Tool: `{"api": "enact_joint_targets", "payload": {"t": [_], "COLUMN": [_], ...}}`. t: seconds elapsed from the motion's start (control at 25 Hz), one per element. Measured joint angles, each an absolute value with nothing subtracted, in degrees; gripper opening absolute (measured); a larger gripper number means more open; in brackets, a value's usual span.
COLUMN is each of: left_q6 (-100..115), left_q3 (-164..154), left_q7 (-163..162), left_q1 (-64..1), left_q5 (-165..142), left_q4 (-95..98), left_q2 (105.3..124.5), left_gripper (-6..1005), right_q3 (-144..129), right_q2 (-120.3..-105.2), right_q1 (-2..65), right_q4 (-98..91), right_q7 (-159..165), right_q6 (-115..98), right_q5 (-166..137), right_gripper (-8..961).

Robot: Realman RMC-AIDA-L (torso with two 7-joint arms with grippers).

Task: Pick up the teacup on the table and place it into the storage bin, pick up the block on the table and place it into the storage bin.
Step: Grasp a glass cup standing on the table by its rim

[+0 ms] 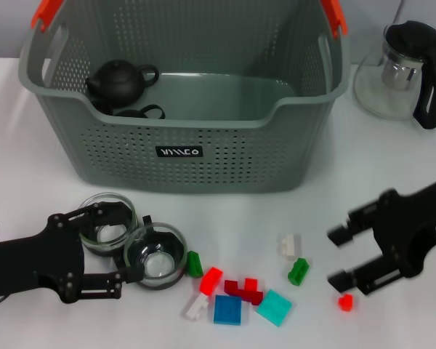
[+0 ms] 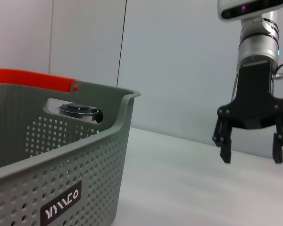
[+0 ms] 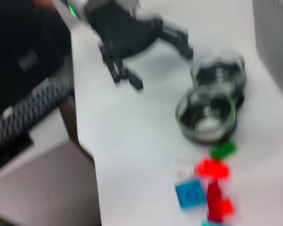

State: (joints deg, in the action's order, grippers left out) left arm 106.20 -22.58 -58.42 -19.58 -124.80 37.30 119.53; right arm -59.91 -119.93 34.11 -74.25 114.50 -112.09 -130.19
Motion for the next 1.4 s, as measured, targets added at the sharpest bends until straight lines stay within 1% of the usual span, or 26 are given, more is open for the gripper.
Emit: {"api": "enact_joint_targets", "payload": {"t": [0.24,0.44,0.6,0.72,1.2,1.4], "left_q6": [105.7,105.7,105.0,104.7,105.3,105.3], "left_q3": [-22.8,-22.6,-22.6,-22.6,-25.8,-30.6], "left_q7": [-57.7,-57.6,-57.6,-58.2,-61.2,-61.4], "left_q1": [-19.8,-19.7,-19.6,-19.3,-19.0,-19.3], "left_q5": [-124.8,-124.8,-125.1,-125.3,-126.3,-130.0], "left_q4": [36.8,36.7,37.1,38.4,56.0,63.8], "left_q2": [120.18,120.78,120.76,120.28,120.41,121.71], "left_gripper": [933,933,933,933,934,934], "right_q3": [-66.8,-69.4,-69.6,-69.7,-69.7,-69.8], "right_q2": [-120.22,-120.25,-120.23,-120.24,-120.32,-120.52], "right_q1": [37.0,38.7,39.8,40.8,42.1,42.5], "right_q4": [-74.6,-74.3,-72.9,-71.2,-67.2,-65.6], "right_q7": [119.2,119.8,119.2,119.3,122.8,124.4], "right_q6": [-111.6,-110.4,-109.6,-109.0,-106.3,-104.4], "right_q5": [-140.1,-141.1,-140.2,-139.9,-136.4,-133.9], "right_gripper": [743,737,736,735,735,736]}}
